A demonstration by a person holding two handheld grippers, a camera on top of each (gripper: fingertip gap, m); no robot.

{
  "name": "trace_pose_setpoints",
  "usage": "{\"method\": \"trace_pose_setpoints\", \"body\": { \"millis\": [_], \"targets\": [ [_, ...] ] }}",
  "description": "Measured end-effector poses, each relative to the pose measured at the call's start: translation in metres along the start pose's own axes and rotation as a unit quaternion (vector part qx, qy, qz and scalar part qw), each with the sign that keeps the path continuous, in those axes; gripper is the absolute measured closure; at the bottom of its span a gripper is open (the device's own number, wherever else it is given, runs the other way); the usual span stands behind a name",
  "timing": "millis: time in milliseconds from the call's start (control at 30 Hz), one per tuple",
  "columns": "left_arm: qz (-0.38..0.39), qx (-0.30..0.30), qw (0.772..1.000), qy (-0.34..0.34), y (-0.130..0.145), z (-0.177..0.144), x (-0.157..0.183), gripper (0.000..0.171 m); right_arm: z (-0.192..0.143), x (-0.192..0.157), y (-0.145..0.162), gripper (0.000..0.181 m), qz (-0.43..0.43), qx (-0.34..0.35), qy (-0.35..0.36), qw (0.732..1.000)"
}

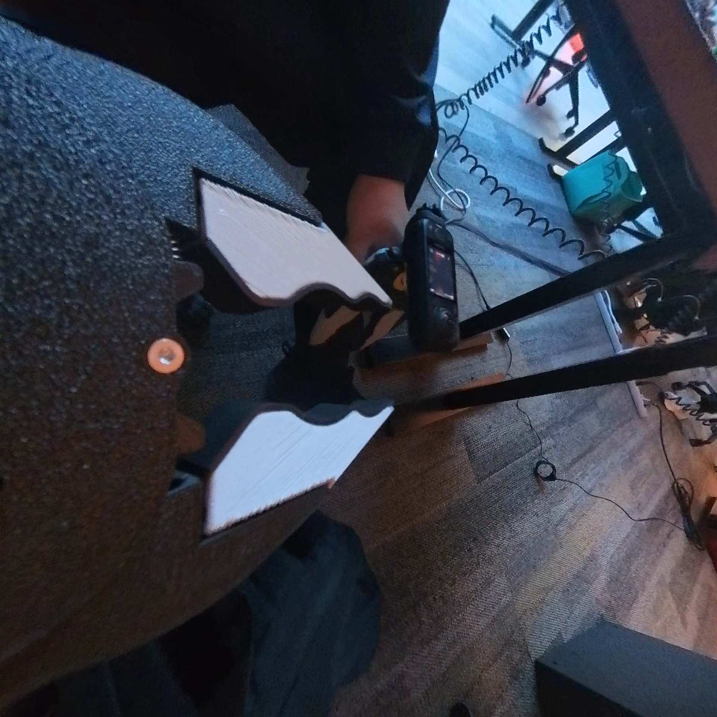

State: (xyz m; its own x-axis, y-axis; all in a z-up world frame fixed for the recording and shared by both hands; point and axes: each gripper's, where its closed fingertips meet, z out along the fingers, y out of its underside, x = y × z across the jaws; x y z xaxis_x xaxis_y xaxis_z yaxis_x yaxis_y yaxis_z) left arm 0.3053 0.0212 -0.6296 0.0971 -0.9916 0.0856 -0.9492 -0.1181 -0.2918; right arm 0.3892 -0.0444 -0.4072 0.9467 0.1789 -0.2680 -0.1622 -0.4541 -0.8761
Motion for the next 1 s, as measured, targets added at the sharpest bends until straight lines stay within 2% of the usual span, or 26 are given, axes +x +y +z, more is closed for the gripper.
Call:
{"method": "trace_pose_setpoints", "body": {
  "millis": [167, 433, 567, 633, 733, 800, 900, 1000],
  "targets": [
    [0.032, -0.006, 0.999, -0.011, -0.002, 0.003, 0.001, 0.117, 0.006, 0.006, -0.002, 0.132, 0.012, -0.005, -0.013, 1.000],
    [-0.008, -0.036, 0.999, -0.025, 0.009, 0.013, -0.018, 0.117, 0.003, 0.003, -0.007, 0.130, 0.014, 0.004, -0.016, 1.000],
    [0.008, -0.068, 0.996, -0.055, 0.015, 0.013, -0.050, 0.115, 0.001, 0.001, -0.013, 0.130, 0.004, 0.008, -0.019, 1.000],
    [0.024, -0.087, 0.994, -0.057, 0.009, 0.015, -0.064, 0.109, 0.002, 0.002, -0.019, 0.130, 0.001, 0.011, -0.025, 1.000],
    [0.070, -0.116, 0.987, -0.090, -0.017, 0.034, -0.106, 0.105, 0.004, 0.010, -0.022, 0.128, -0.009, -0.007, -0.039, 0.999],
    [0.092, -0.124, 0.983, -0.096, -0.023, 0.060, -0.143, 0.106, 0.004, 0.018, -0.022, 0.127, -0.015, -0.029, -0.057, 0.998],
    [0.046, -0.127, 0.986, -0.092, 0.000, 0.110, -0.217, 0.107, 0.009, 0.041, -0.006, 0.126, -0.045, -0.065, -0.076, 0.994],
    [0.011, -0.131, 0.984, -0.123, 0.050, 0.142, -0.298, 0.106, 0.029, 0.067, 0.024, 0.126, -0.063, -0.091, -0.104, 0.988]
  ]
}}
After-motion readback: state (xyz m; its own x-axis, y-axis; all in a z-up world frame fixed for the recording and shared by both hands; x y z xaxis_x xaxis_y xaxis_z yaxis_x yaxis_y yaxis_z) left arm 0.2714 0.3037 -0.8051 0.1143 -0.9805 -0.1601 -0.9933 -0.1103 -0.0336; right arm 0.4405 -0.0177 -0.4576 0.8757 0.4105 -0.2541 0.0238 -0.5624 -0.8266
